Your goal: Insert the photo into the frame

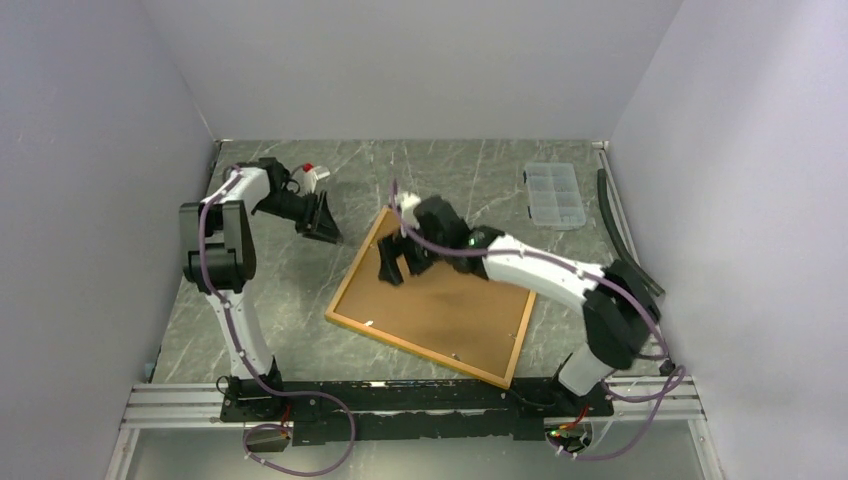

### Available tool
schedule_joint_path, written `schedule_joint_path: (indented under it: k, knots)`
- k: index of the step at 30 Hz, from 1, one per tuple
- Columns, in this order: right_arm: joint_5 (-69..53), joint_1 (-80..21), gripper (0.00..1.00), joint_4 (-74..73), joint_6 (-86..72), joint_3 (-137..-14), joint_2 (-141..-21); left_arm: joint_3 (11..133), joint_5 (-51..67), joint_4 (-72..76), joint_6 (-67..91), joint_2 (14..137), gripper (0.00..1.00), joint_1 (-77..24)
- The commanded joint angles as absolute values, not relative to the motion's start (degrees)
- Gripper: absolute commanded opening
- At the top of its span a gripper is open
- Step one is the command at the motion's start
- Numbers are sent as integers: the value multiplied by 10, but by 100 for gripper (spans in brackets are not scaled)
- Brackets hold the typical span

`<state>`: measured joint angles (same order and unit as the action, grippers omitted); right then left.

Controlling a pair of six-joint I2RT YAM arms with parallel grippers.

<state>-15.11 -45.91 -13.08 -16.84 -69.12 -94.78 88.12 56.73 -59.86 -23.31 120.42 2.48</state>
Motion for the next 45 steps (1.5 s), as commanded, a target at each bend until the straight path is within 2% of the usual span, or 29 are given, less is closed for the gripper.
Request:
schedule_joint_path:
  k: [1, 3, 4, 5, 6, 9, 19, 24, 26, 30, 32, 35, 36, 37, 45]
  knots:
    - [-25, -544, 88, -183, -129, -575, -875, 912, 559, -664, -265, 1116, 54, 49]
    - [-3, -573, 86, -182, -145, -539, -847, 917, 555, -689, -277, 1092, 57, 61]
    - [9, -584, 85, -181, -151, -526, -838, 919, 554, -702, -283, 1081, 61, 68]
    - [25, -598, 83, -181, -158, -517, -832, 921, 555, -715, -291, 1069, 74, 74]
    - [37, -612, 81, -182, -162, -510, -828, 922, 554, -726, -298, 1050, 76, 80]
    - [68, -650, 74, -182, -176, -498, -835, 913, 554, -748, -309, 1009, 78, 96]
    - [142, -752, 65, -171, -197, -496, -889, 884, 545, -778, -313, 921, 79, 112]
    - [166, -763, 54, -166, -205, -488, -895, 875, 540, -773, -310, 900, 79, 113]
    - [171, -764, 45, -160, -203, -485, -897, 868, 538, -766, -309, 888, 79, 113]
    - [180, -763, 12, -165, -197, -497, -912, 845, 535, -758, -330, 863, 79, 113]
    - [186, -762, 4, -170, -193, -508, -914, 825, 541, -758, -361, 844, 79, 113]
    - [181, -755, 0, -188, -181, -536, -898, 769, 546, -743, -419, 797, 81, 112]
    - [175, -750, 0, -197, -175, -548, -888, 747, 547, -737, -441, 778, 89, 112]
    - [164, -743, 0, -204, -170, -562, -878, 724, 546, -731, -469, 758, 93, 112]
    - [45, -664, 0, -284, -142, -713, -852, 617, 521, -671, -638, 575, 94, 53]
